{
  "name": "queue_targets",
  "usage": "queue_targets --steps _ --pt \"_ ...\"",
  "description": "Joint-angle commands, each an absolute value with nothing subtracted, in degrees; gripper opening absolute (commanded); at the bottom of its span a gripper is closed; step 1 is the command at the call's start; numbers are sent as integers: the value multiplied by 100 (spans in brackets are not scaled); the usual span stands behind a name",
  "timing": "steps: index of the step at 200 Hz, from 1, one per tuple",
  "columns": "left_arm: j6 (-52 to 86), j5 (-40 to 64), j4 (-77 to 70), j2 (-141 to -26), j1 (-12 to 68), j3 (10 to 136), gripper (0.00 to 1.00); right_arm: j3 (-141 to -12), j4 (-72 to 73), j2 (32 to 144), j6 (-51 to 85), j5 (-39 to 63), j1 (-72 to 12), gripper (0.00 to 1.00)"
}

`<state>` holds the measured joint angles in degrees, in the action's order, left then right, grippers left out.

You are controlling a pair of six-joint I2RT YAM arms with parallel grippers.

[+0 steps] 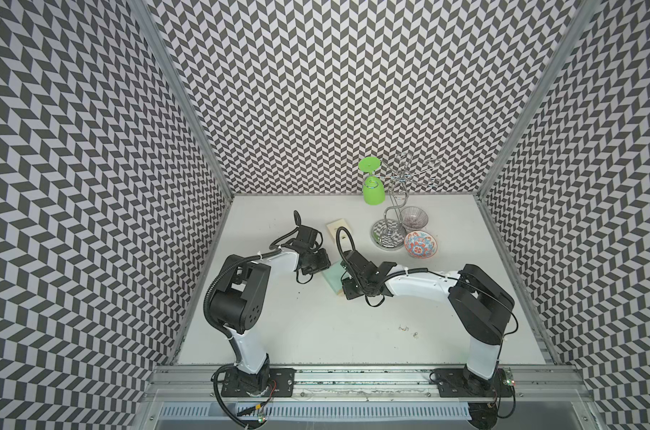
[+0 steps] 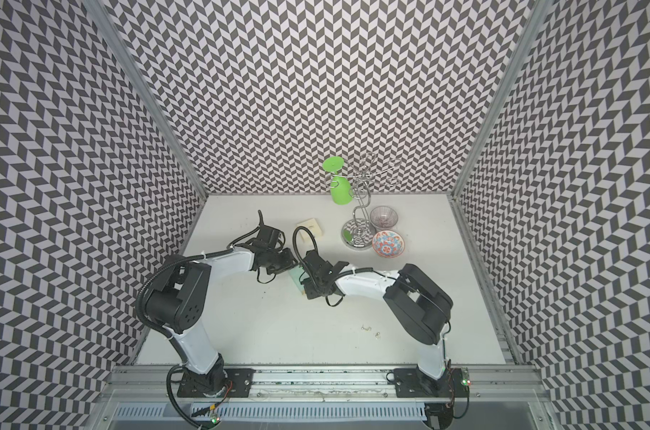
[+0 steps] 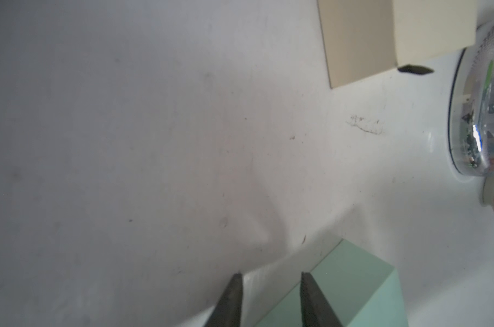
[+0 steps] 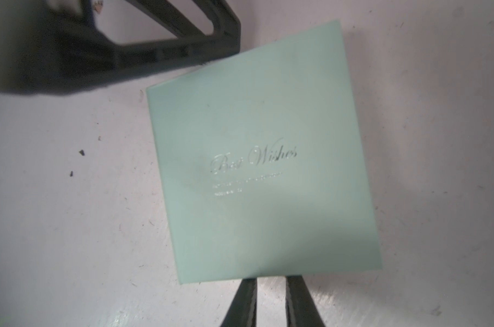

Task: Take out the earrings from the drawer-style jewelry box
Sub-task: Close the drawer of the jewelry box, then move the jewelry box to the center of the board.

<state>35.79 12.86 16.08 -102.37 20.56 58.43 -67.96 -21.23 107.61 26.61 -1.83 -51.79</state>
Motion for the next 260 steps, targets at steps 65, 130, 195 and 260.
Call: queue_targets --steps 65,130,195,260 --pt "4632 132 2438 -8505 1881 5428 57 -7272 -2009 11043 1988 -1 -4939 21" --pt "4926 -49 2747 -7636 1783 5030 58 -8270 -1992 11819 1930 63 -4922 21" --pt "5224 419 2524 -7561 1586 5045 58 -9027 -2068 12184 1823 73 -4790 21" --pt "5115 866 2020 -9202 1373 6630 48 -6822 -1115 9867 2591 -399 -4787 21"
